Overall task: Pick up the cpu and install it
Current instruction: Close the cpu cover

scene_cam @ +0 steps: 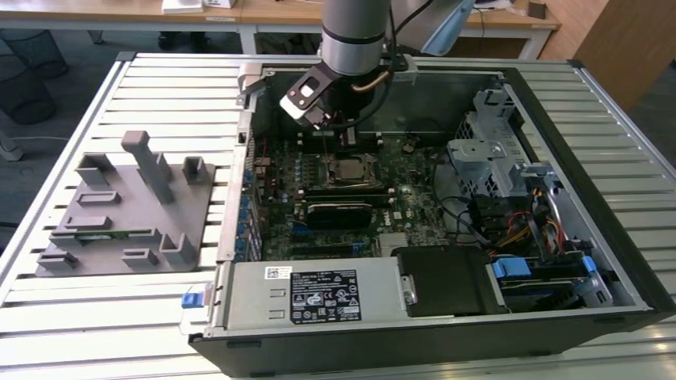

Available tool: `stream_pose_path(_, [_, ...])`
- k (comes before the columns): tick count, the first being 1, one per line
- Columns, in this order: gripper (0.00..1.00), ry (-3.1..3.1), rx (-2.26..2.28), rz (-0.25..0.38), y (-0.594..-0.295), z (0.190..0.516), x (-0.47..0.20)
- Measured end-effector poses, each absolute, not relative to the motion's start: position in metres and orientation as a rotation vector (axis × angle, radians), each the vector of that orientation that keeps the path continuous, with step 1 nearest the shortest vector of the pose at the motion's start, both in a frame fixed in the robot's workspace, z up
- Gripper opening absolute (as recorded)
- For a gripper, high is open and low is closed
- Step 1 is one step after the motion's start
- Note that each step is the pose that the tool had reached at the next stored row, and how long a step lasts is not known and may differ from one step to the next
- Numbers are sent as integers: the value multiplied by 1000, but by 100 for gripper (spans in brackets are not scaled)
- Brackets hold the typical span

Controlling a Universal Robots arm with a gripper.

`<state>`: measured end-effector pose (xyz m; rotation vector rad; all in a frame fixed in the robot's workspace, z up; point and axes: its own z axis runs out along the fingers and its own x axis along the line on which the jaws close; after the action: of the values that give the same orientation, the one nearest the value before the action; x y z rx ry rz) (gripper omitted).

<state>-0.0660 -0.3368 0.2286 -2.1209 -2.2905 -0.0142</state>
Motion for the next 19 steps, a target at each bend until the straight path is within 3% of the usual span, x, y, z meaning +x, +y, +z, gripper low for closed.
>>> stream_pose_path(19, [11,-2291,-2121,-14,-337,209,-80])
